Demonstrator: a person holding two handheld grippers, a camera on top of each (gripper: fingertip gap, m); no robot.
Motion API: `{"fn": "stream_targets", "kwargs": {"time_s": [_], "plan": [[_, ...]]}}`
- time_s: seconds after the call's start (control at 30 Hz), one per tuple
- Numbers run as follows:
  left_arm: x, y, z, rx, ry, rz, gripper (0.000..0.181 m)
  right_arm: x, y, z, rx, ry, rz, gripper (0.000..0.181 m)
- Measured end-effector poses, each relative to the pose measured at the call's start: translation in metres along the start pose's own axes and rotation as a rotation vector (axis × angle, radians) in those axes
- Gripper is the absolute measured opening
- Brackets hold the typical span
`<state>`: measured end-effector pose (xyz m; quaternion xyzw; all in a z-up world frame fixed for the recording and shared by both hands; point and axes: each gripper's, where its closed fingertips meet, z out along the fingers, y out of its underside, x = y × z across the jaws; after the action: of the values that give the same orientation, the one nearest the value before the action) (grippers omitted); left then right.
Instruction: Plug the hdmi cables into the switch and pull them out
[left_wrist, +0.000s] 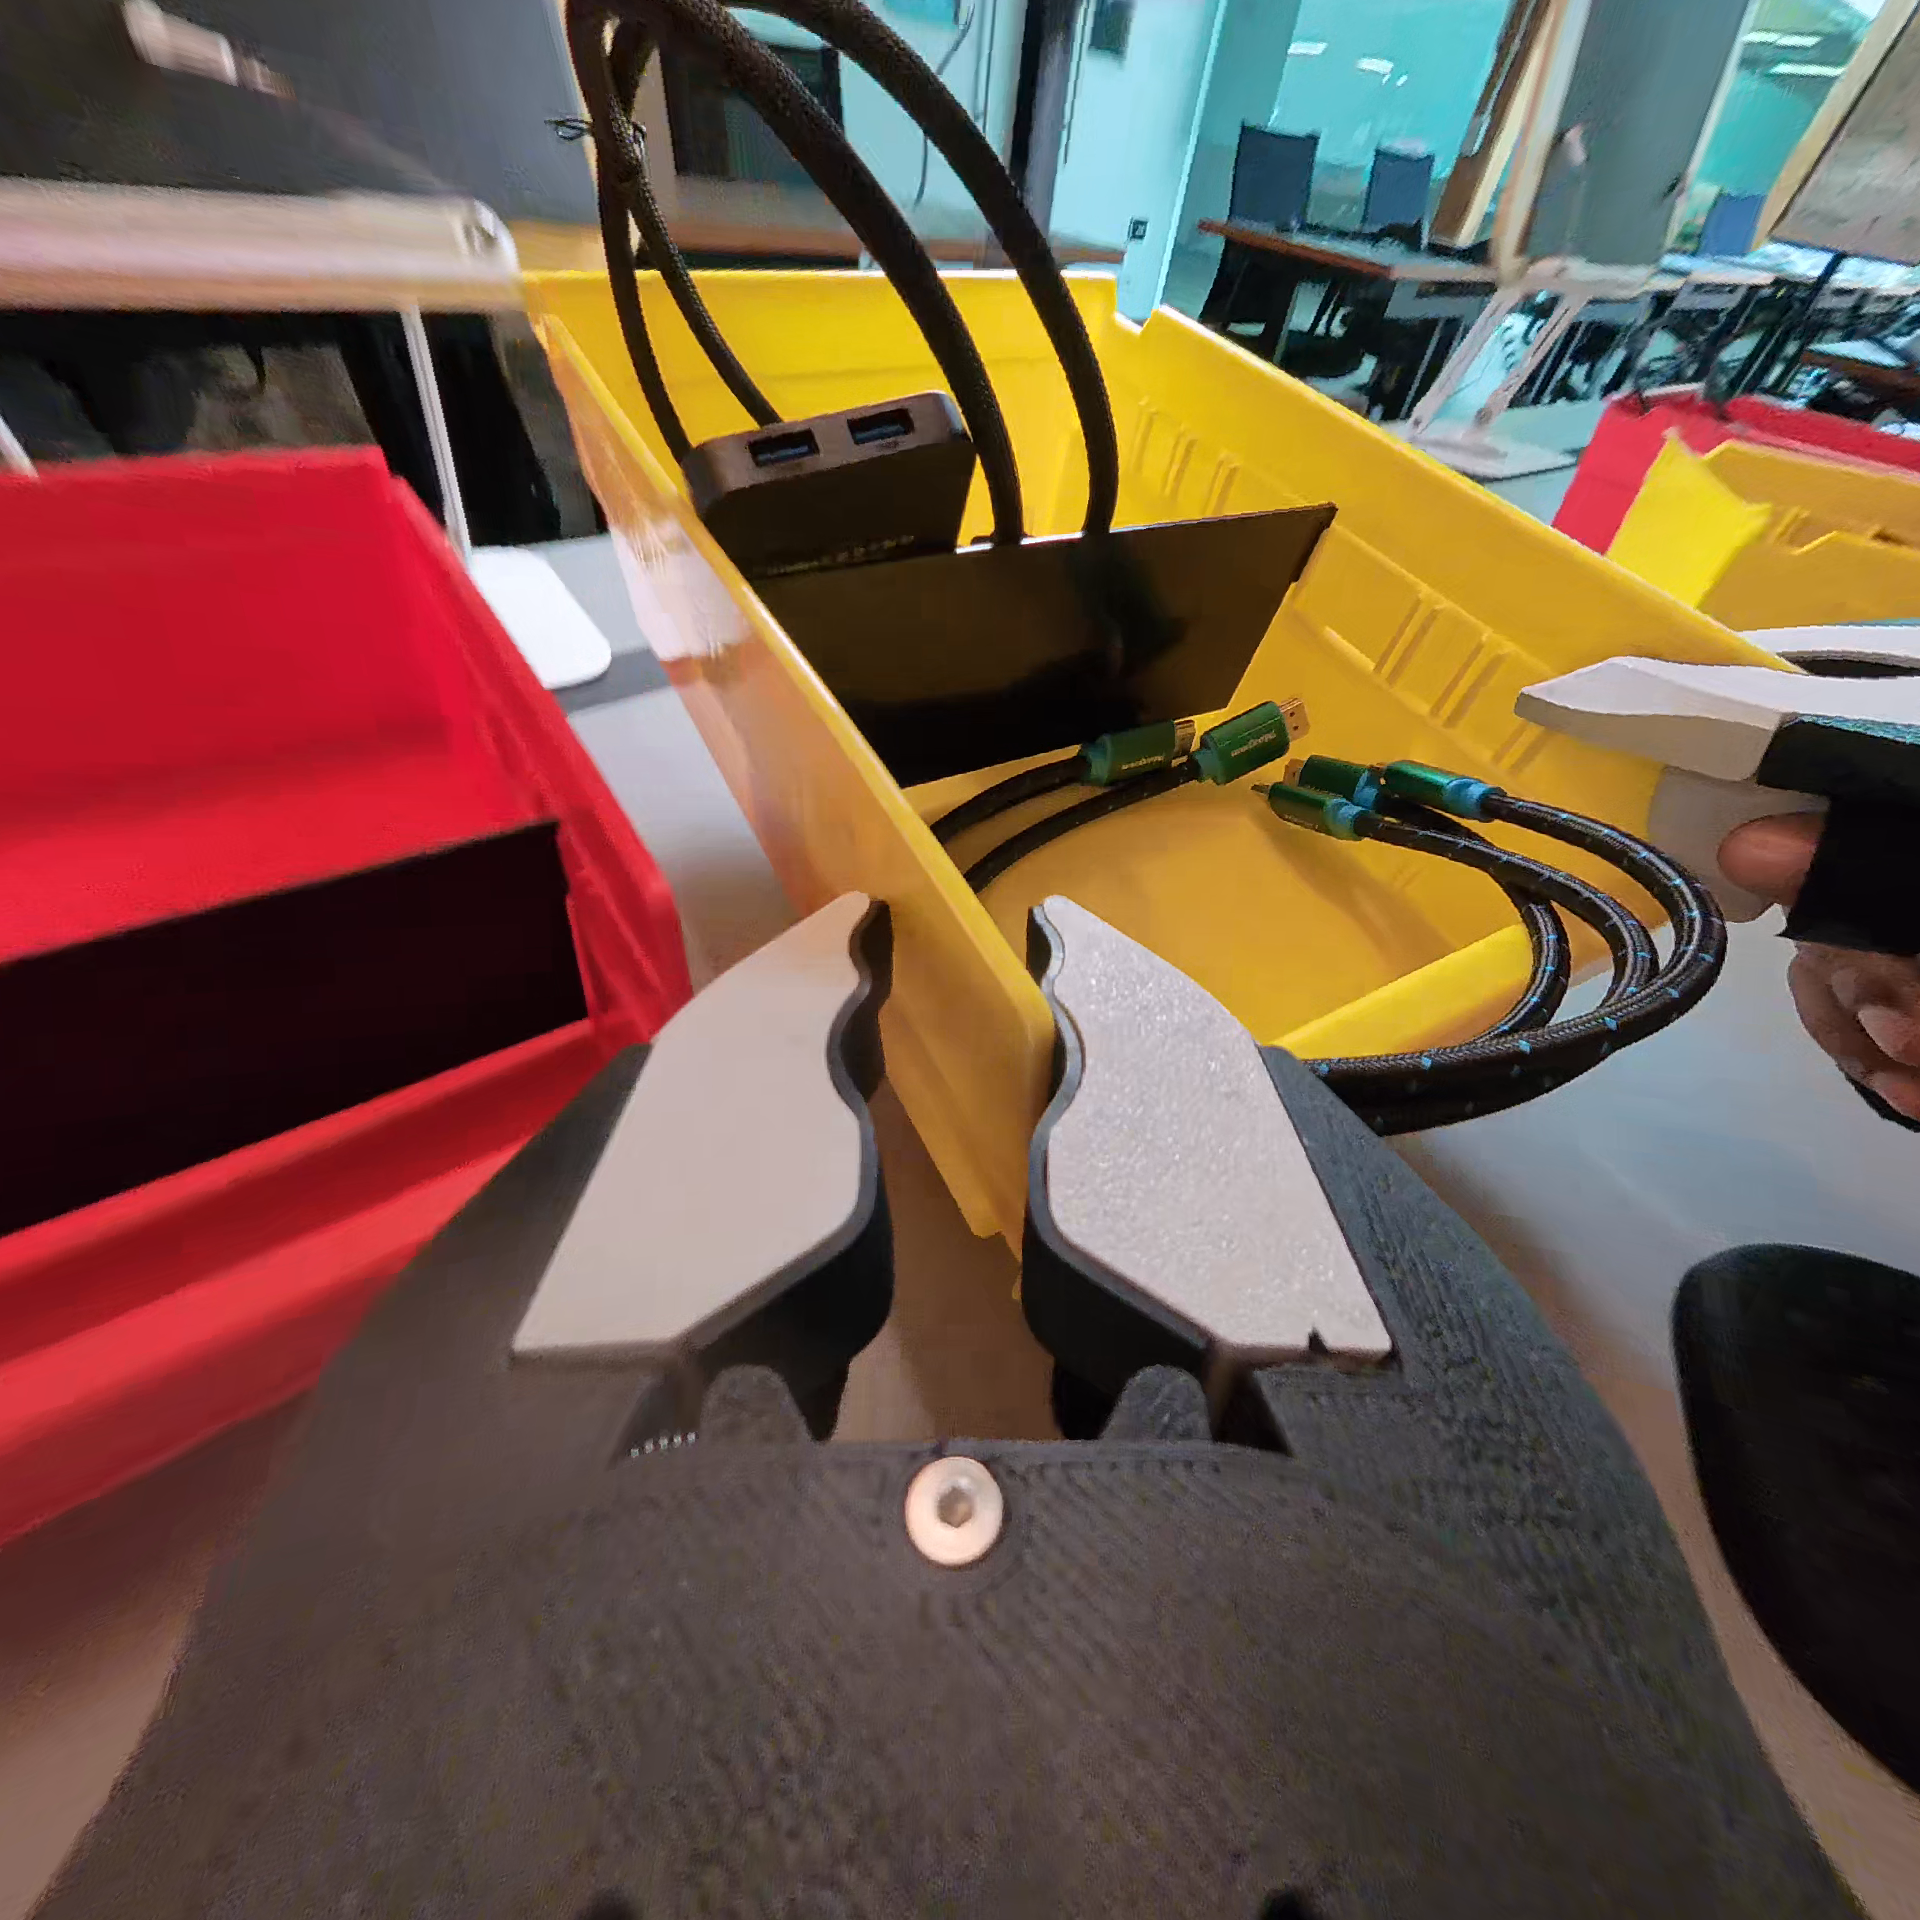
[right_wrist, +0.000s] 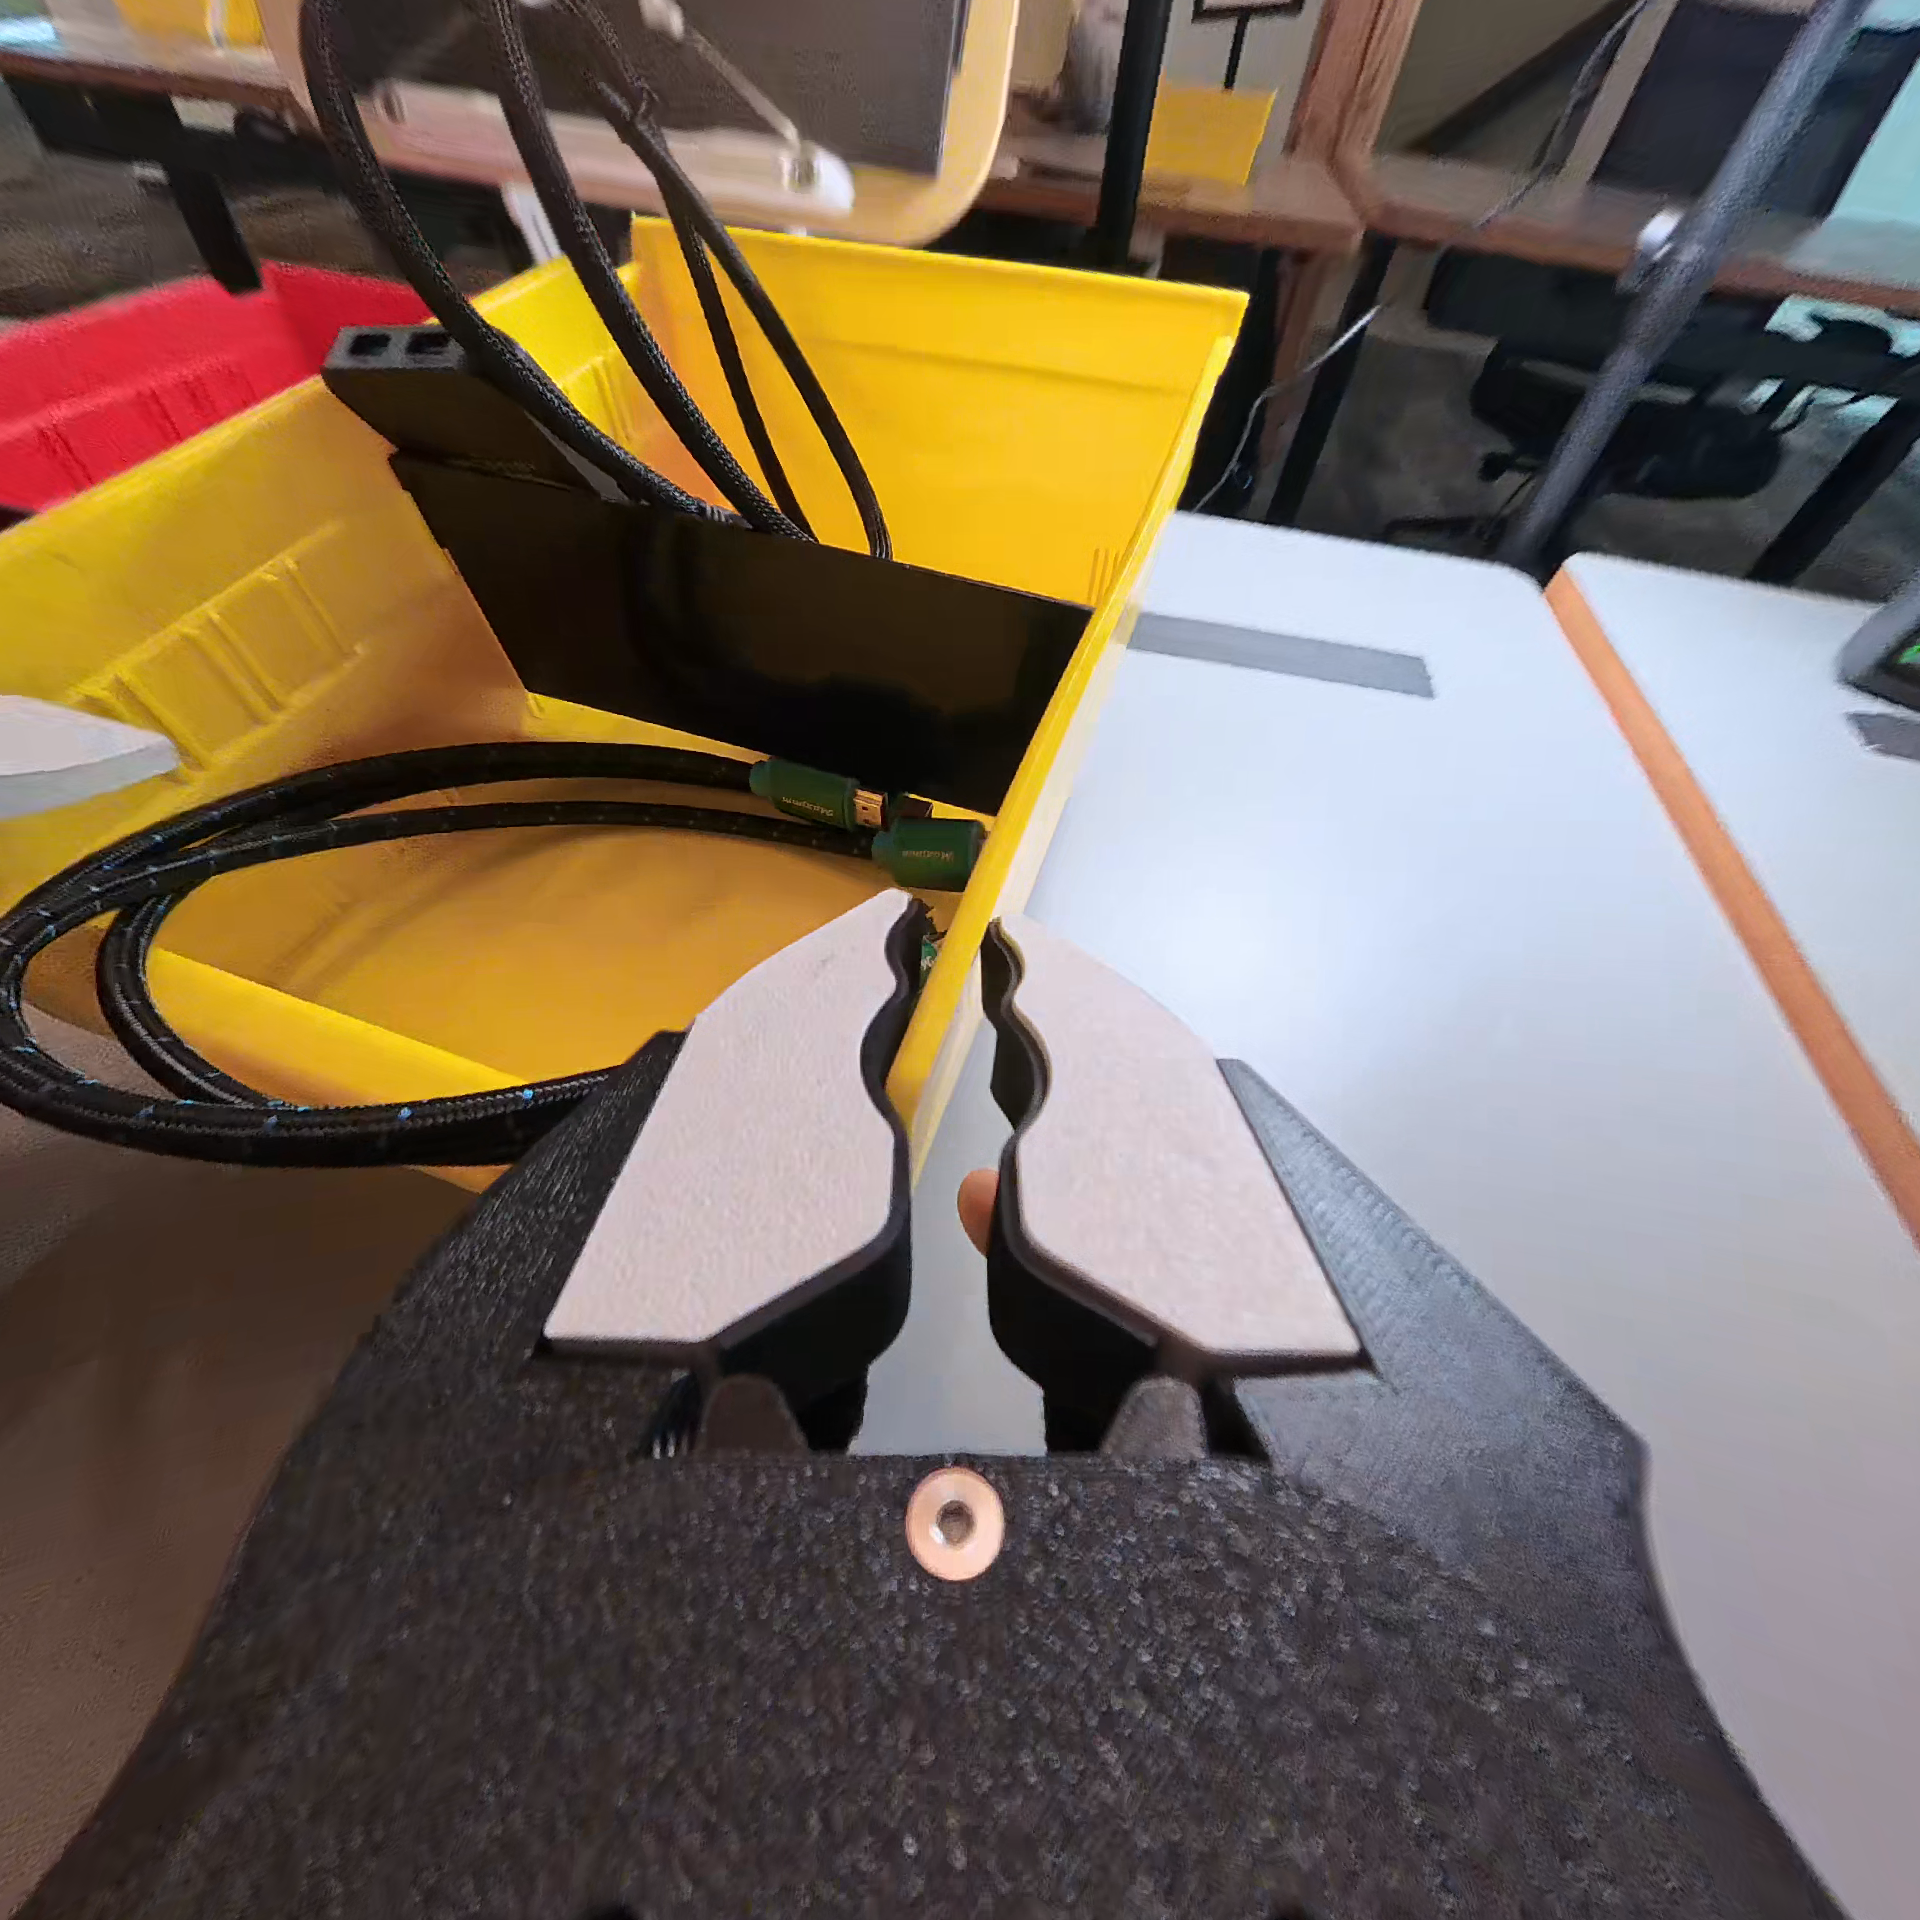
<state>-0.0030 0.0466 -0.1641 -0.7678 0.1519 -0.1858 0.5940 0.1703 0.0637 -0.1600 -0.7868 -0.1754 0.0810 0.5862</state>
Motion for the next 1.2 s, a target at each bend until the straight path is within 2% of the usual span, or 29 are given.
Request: {"fn": "stream_targets", "kwargs": {"time_s": [0.1,0.23,0.37,0.5,0.67,0.83,1.0,1.13,1.2], "plan": [[0.008,-0.034,-0.025,0.075,0.000,0.057,0.024,-0.006,-0.031,-0.029,0.090,0.023,-0.014,0.011],[-0.004,-0.079,-0.075,0.170,-0.055,0.114,0.025,-0.039,-0.083,-0.053,0.201,-0.014,-0.049,0.011],[-0.049,-0.104,-0.138,0.234,-0.184,0.120,0.023,-0.104,-0.126,-0.049,0.274,-0.119,-0.074,0.012],[-0.110,-0.104,-0.210,0.236,-0.344,0.104,0.022,-0.192,-0.149,-0.026,0.283,-0.280,-0.080,0.013],[-0.187,-0.079,-0.292,0.186,-0.549,0.057,0.021,-0.313,-0.146,0.012,0.231,-0.481,-0.066,0.013],[-0.250,-0.039,-0.333,0.137,-0.662,-0.031,0.019,-0.400,-0.109,0.048,0.120,-0.598,-0.023,0.014],[-0.290,0.018,-0.328,0.079,-0.667,-0.122,0.019,-0.435,-0.060,0.080,0.014,-0.625,-0.036,0.015],[-0.299,0.060,-0.293,0.021,-0.598,-0.197,0.020,-0.421,-0.025,0.101,-0.067,-0.571,-0.054,0.016],[-0.297,0.069,-0.277,0.002,-0.585,-0.185,0.017,-0.407,-0.022,0.103,-0.042,-0.543,-0.062,0.017]]}}
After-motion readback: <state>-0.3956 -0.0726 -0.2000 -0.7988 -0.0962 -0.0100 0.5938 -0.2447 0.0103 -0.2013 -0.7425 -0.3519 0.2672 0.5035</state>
